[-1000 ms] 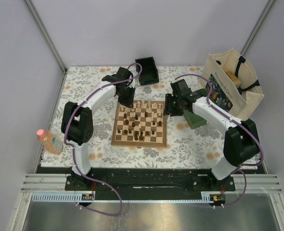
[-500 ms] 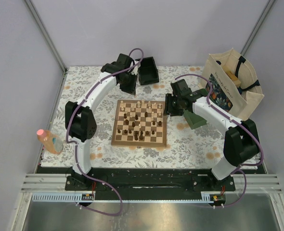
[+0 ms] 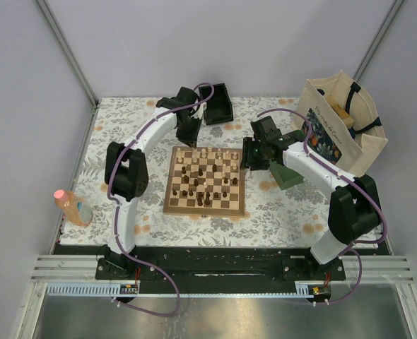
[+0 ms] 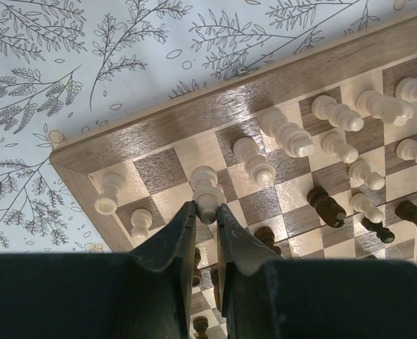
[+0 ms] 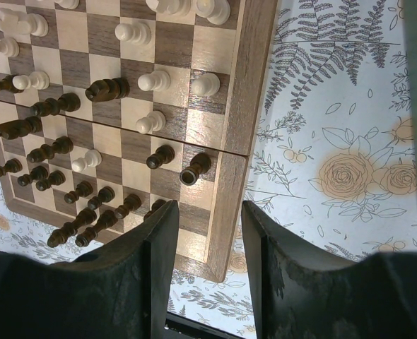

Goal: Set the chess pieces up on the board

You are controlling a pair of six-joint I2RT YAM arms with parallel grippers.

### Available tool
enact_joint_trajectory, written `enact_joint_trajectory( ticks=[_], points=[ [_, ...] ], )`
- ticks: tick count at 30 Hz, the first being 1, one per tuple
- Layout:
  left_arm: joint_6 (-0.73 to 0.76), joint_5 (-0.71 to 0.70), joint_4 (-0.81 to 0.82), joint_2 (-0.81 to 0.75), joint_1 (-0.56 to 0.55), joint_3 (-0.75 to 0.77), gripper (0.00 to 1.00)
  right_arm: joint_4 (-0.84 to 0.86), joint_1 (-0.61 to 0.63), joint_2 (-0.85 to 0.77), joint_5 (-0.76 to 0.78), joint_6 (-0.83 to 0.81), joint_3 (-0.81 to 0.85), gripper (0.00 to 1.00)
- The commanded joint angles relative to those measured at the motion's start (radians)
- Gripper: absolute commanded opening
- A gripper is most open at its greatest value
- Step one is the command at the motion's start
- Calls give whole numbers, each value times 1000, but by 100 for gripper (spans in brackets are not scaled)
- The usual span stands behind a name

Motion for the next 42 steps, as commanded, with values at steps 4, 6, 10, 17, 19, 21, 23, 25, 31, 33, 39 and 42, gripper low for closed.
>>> enact_joint_trajectory(
  ticks=[4, 6, 10, 17, 19, 21, 23, 25, 31, 33, 39, 42],
  points=[
    [15, 14, 28, 12, 18, 61, 5, 18, -10, -5, -12, 3, 18, 49],
    [13, 26, 26, 16, 18, 58, 5, 18, -10, -3, -14, 3, 19, 49],
    [13, 46, 26, 25, 16, 56, 5, 18, -10, 3, -19, 4, 19, 49],
    [9, 56, 28, 45, 18, 50, 5, 18, -10, 3, -17, 3, 19, 49],
    [5, 54, 28, 53, 18, 50, 5, 18, -11, 5, -16, 3, 19, 49],
    [4, 57, 28, 56, 16, 53, 5, 18, -11, 5, -19, 3, 19, 49],
    [4, 59, 26, 58, 16, 53, 5, 18, -11, 5, -17, 1, 21, 49],
    [4, 63, 26, 61, 16, 56, 6, 18, -11, 5, -17, 1, 19, 49],
    [-1, 73, 28, 67, 18, 55, 13, 19, -13, 3, -16, 3, 16, 49],
    [-1, 74, 26, 68, 16, 56, 18, 18, -13, 3, -19, 3, 16, 49],
    [-11, 65, 31, 58, 16, 50, 43, 19, -13, 3, -19, 1, 18, 49],
    [-21, 59, 42, 41, 16, 46, 47, 19, -13, 3, -23, 1, 18, 49]
  ],
)
